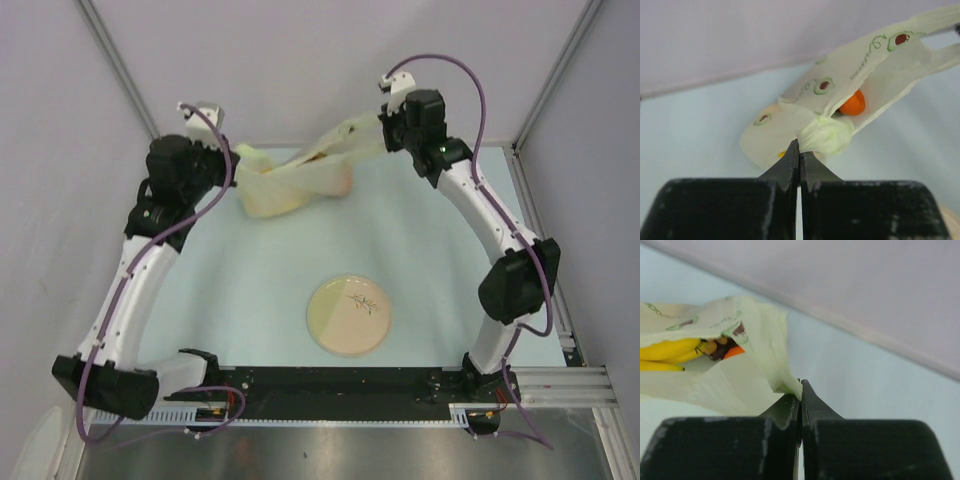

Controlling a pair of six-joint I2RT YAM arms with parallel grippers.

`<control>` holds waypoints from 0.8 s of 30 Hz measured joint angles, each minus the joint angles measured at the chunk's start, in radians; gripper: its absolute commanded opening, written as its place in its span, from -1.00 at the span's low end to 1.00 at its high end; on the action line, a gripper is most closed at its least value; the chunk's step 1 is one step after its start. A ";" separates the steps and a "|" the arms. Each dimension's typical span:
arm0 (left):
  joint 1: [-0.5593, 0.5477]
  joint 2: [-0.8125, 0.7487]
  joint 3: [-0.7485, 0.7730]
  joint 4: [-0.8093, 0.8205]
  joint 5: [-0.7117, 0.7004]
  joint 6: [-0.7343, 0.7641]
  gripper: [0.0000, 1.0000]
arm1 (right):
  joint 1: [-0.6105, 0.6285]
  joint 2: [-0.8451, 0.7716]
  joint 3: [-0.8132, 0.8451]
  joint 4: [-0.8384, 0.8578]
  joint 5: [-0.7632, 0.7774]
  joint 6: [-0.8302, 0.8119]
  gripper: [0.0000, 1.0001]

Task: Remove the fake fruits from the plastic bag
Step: Adjust the plastic bag at the center of the board.

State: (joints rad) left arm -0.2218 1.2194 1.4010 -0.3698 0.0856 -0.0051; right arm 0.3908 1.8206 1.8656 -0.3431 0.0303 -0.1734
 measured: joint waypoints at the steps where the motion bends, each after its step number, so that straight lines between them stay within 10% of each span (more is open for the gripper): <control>1: -0.001 -0.041 -0.057 -0.015 0.007 -0.007 -0.92 | 0.008 -0.042 -0.081 0.001 -0.011 0.017 -1.00; 5: -0.013 -0.136 -0.235 -0.072 0.048 -0.051 -0.24 | 0.046 -0.201 -0.401 -0.025 -0.058 0.076 -0.09; 11: -0.018 -0.213 -0.345 -0.239 0.091 -0.072 0.37 | 0.060 -0.320 -0.563 -0.140 -0.114 0.093 0.43; 18: -0.022 -0.304 -0.247 -0.286 0.184 0.007 0.79 | 0.093 -0.500 -0.459 -0.114 -0.127 0.093 0.41; 24: -0.042 -0.211 -0.134 -0.270 0.336 0.051 0.81 | 0.169 -0.496 -0.399 -0.047 -0.210 0.098 -0.06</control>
State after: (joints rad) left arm -0.2634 1.0080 1.2675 -0.6395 0.4221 0.0460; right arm 0.5602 1.3243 1.4662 -0.3901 -0.1795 -0.0750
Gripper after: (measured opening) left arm 0.899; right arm 0.551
